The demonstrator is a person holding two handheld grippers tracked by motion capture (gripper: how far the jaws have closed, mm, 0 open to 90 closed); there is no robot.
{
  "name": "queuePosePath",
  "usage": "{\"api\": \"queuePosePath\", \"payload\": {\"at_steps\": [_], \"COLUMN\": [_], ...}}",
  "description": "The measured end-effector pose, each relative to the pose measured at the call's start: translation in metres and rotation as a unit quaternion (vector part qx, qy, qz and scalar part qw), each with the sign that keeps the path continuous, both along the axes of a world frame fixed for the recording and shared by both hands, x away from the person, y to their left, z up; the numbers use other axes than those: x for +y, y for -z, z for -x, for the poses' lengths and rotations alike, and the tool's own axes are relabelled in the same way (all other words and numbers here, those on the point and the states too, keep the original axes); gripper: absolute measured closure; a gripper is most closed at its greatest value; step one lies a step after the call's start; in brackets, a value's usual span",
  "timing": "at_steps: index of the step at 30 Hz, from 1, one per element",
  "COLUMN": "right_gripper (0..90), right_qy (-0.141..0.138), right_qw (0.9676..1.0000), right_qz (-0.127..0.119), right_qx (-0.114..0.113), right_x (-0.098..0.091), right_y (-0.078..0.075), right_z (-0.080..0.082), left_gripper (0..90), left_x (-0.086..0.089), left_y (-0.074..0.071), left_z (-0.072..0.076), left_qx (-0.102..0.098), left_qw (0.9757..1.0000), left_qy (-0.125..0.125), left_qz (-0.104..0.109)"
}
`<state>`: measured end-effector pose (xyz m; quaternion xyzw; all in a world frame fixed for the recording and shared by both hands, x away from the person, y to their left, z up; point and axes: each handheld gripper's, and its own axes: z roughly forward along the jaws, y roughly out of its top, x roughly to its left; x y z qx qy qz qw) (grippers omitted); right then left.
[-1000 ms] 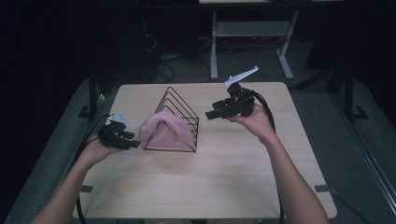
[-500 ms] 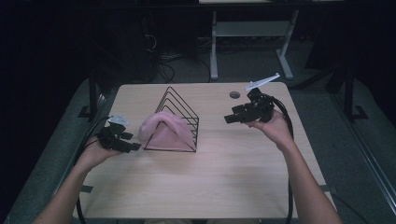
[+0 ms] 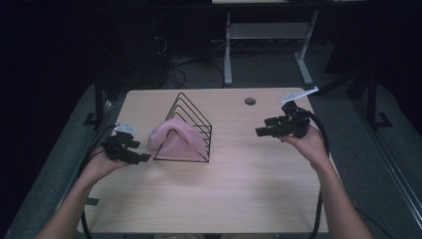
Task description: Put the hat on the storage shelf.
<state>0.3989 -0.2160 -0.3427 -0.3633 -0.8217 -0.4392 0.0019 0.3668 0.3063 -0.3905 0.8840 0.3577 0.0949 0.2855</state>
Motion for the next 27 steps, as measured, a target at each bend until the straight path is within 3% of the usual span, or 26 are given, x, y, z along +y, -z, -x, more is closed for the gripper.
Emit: {"api": "queuePosePath", "payload": {"at_steps": [27], "right_gripper": [28.2], "right_qy": [0.059], "right_qw": [0.9979], "right_qz": [0.017], "right_qx": [0.021], "right_x": [-0.057], "right_y": [0.048], "right_z": [0.053], "left_gripper": [26.7], "left_x": [0.002], "left_y": [0.011], "left_z": [0.015], "left_qx": [-0.005], "left_qw": [0.9999], "left_qy": [-0.003], "left_qz": [0.013]}}
